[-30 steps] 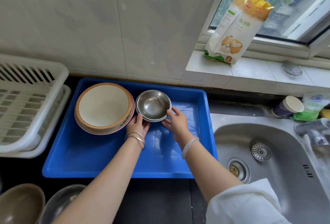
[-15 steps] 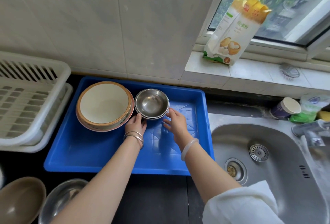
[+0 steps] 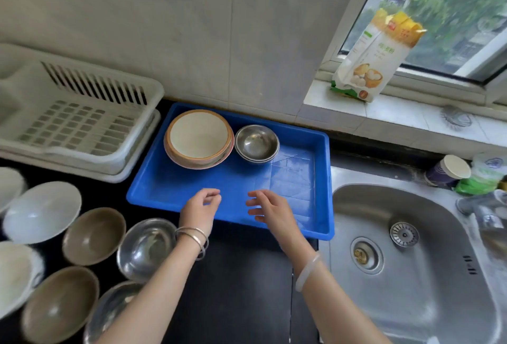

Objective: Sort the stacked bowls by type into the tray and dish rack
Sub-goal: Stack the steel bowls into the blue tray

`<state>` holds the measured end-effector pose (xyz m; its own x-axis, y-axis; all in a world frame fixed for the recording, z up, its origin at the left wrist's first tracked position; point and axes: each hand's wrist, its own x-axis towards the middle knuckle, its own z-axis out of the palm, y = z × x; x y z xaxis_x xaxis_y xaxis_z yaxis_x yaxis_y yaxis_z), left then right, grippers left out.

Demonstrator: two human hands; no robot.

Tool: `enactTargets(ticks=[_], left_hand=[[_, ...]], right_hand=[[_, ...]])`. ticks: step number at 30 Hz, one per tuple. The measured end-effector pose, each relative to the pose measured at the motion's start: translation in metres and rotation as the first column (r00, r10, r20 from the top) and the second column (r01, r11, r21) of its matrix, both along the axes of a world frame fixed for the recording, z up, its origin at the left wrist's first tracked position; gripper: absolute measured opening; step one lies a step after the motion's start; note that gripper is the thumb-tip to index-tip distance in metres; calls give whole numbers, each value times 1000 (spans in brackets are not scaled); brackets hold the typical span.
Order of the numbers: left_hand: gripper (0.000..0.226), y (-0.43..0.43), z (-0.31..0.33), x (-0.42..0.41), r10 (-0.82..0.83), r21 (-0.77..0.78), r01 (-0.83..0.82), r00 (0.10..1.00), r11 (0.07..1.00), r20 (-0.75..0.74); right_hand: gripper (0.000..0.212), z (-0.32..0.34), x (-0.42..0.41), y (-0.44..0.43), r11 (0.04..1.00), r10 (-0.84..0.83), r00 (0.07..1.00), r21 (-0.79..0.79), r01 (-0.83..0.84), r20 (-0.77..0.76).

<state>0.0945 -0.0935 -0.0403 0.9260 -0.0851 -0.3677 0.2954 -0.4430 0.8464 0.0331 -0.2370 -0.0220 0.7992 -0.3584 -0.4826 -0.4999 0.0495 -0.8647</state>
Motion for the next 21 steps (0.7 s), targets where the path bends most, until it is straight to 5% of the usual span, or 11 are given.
enactTargets(ticks=[4,11,15,21], left_hand=[[15,62,5,-41,50,56,-50,999,997,1],[25,152,-5,-87,151,376,-172,985,910,85],[27,166,-13,-88,100,445,-115,993,888,57],[28,178,-25,-84,-42,599,-16,996,801,83]], right_hand=[[21,-11,-21,41,982,187,980,-12,-188,-64],[33,-41,-24,110,911,397,897,-32,-411,-195],[44,-47,-9,132,919,379,894,-19,-395,-238],[28,-54,-2,150,959,283,933,99,-267,-223]])
